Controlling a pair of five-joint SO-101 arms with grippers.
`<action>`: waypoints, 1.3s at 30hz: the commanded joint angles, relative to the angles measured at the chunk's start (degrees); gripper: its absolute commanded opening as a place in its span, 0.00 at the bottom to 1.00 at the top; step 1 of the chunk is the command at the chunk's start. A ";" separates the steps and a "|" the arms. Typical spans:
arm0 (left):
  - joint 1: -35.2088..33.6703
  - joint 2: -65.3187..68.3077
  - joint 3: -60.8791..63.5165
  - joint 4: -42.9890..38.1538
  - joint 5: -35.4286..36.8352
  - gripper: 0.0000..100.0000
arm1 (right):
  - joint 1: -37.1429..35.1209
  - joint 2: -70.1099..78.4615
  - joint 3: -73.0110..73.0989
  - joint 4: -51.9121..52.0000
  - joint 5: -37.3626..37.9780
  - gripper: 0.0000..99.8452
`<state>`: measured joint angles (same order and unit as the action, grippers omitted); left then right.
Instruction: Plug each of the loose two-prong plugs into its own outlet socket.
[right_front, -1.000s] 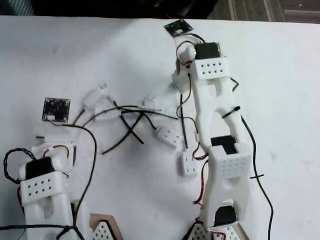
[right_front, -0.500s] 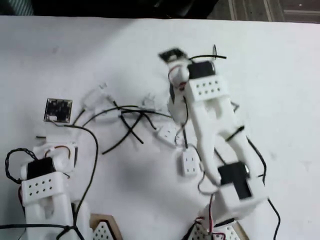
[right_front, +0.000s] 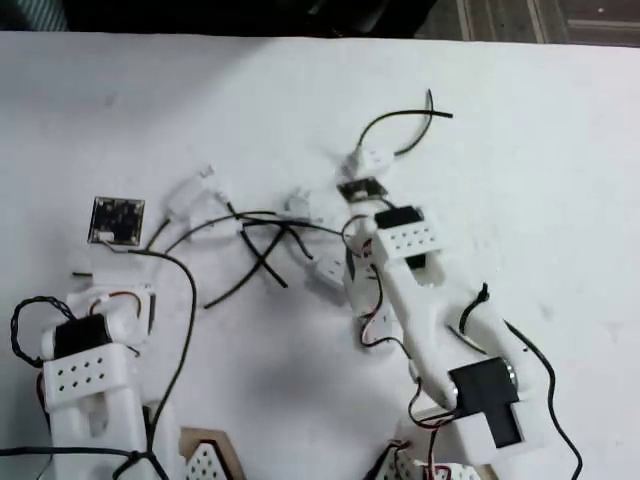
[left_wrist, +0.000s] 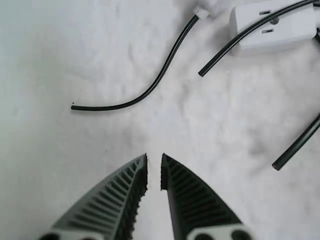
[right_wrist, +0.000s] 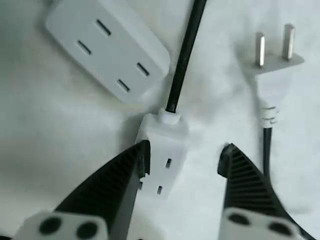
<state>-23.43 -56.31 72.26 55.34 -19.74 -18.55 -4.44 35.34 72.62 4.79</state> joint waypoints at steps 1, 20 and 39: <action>0.66 -0.75 -0.18 -1.05 0.18 0.07 | -0.66 -2.07 1.93 -2.42 -1.49 0.23; 0.66 -0.75 -0.18 -1.05 0.18 0.07 | -9.27 -6.02 1.67 2.86 -8.18 0.23; 0.66 -0.75 -0.09 -1.05 0.09 0.07 | -4.44 -13.05 9.41 -1.45 -4.75 0.23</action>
<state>-23.34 -56.31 72.53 55.34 -19.74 -25.67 -16.40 44.84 72.00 -1.45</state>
